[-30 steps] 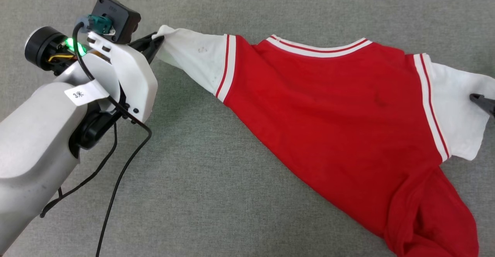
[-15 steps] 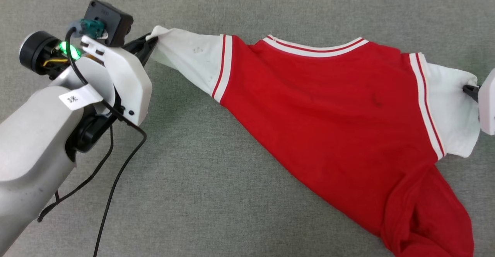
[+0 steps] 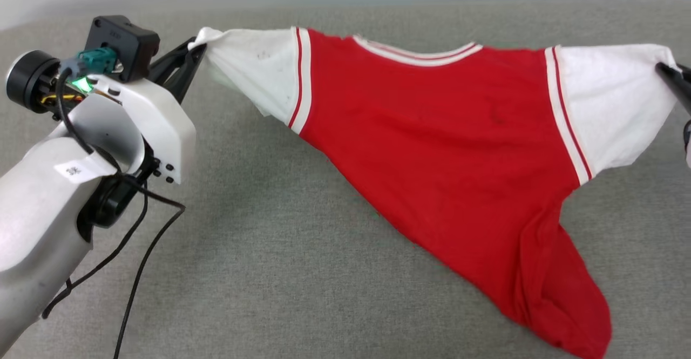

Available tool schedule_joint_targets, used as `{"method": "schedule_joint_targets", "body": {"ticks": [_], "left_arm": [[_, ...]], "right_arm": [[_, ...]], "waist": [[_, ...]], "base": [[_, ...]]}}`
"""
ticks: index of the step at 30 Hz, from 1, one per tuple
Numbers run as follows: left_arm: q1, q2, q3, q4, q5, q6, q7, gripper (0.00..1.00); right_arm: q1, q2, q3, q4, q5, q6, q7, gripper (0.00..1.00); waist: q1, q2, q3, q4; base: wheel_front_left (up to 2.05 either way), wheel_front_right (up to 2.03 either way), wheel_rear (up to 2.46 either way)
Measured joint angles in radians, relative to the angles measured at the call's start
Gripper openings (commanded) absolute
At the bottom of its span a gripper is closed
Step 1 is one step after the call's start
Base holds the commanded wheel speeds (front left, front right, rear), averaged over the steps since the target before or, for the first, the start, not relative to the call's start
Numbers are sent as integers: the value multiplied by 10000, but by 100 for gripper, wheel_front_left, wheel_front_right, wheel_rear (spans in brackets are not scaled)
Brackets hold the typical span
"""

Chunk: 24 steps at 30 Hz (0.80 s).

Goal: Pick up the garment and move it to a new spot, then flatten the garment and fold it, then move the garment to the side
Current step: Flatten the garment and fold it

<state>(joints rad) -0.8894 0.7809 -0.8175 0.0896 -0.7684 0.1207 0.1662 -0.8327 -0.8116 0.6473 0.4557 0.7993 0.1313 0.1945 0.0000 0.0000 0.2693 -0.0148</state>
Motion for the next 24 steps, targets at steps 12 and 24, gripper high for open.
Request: {"method": "schedule_joint_targets", "body": {"ticks": [12,24], "left_arm": [[-137,596,570,-1517,424,556,-658,0],[-1879,117,874,-1400,629,347,-516,0]], "right_arm": [[798,-368,-2324,-1885,-734,0,-1133,0],[756,370,-4132,-3601,-1672,0,125,0]], "waist": [[0,0,-1308,-336],[-1,0,-1348,-412]], "base": [[0,0,0],[0,0,0]]}}
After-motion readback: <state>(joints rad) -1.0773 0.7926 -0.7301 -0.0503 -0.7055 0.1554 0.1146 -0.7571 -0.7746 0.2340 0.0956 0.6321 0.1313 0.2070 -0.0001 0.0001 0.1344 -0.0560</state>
